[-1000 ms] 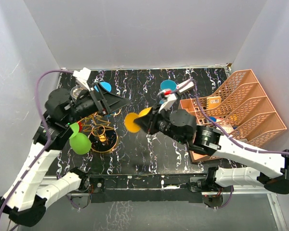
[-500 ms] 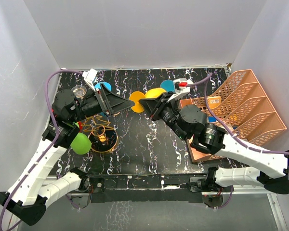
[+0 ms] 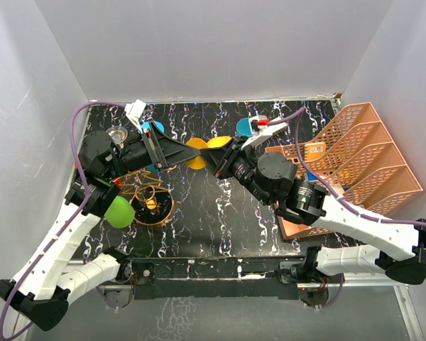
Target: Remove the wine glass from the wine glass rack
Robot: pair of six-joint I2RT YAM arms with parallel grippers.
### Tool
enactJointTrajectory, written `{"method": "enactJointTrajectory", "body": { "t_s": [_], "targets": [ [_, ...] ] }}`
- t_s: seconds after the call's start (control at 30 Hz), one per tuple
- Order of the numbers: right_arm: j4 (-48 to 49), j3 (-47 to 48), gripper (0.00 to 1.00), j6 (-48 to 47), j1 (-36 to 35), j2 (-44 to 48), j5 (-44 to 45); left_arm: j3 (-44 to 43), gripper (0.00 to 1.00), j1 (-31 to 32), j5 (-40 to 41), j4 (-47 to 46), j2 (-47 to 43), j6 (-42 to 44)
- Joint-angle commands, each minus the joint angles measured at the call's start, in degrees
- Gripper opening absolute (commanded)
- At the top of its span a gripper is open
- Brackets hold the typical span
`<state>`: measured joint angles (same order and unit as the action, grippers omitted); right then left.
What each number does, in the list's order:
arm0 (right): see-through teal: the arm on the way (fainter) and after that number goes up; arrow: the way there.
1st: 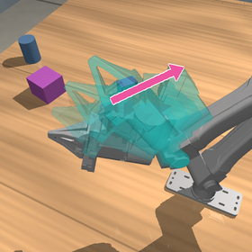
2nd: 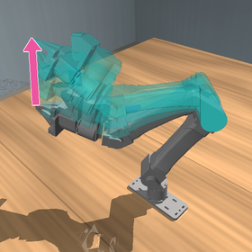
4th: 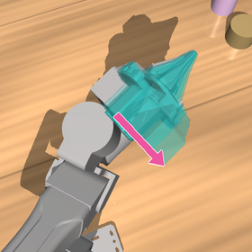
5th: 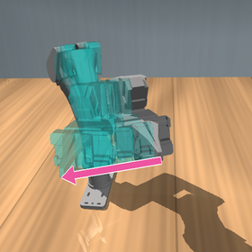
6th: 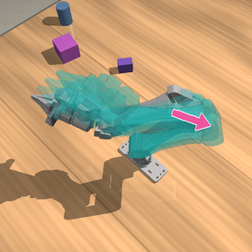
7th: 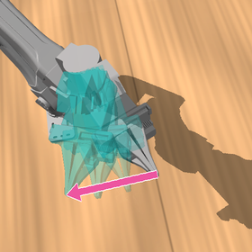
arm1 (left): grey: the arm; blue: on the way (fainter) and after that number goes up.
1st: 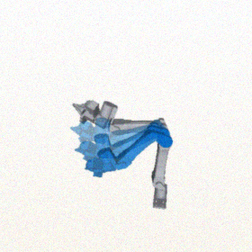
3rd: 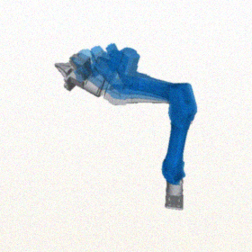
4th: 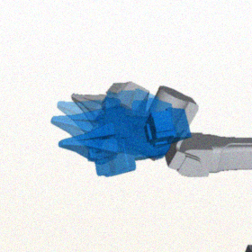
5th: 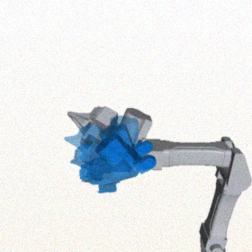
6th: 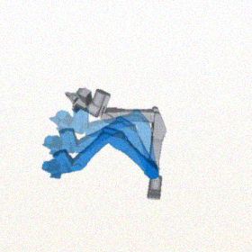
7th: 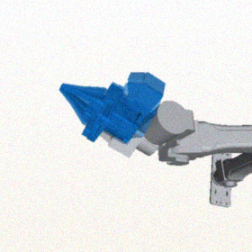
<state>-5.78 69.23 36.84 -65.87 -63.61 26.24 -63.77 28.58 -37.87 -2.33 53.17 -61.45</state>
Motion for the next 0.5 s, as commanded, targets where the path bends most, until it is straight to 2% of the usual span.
{"method": "enactJointTrajectory", "body": {
  "t_s": [0.0, 0.13, 0.3, 0.37, 0.47],
  "targets": [
    [4.6, 1.6, 0.08, 2.7, -0.4, 2.9, 1.5, -3.1, 0.86, -0.2, 2.9, 5.2, -1.2, 4.2],
    [3.6, -0.5, 0.08, 3.4, -0.3, 5.5, 4.2, -4.3, 0.90, -0.2, 4.9, 9.9, -2.9, 7.1],
    [7.9, -2.7, 0.07, 4.5, -0.4, 7.6, -2.9, -4.2, 0.90, -0.2, 5.0, 12.0, -2.5, 8.9],
    [9.0, -3.0, 0.08, 5.3, -0.4, 7.1, -5.3, -3.3, 0.87, -0.2, 1.5, 8.3, -1.8, 6.9],
    [9.1, -2.7, 0.08, 6.7, -0.4, 5.7, -5.1, -2.0, 0.74, -0.2, -3.8, 1.4, -0.8, 2.2]
  ]
}}
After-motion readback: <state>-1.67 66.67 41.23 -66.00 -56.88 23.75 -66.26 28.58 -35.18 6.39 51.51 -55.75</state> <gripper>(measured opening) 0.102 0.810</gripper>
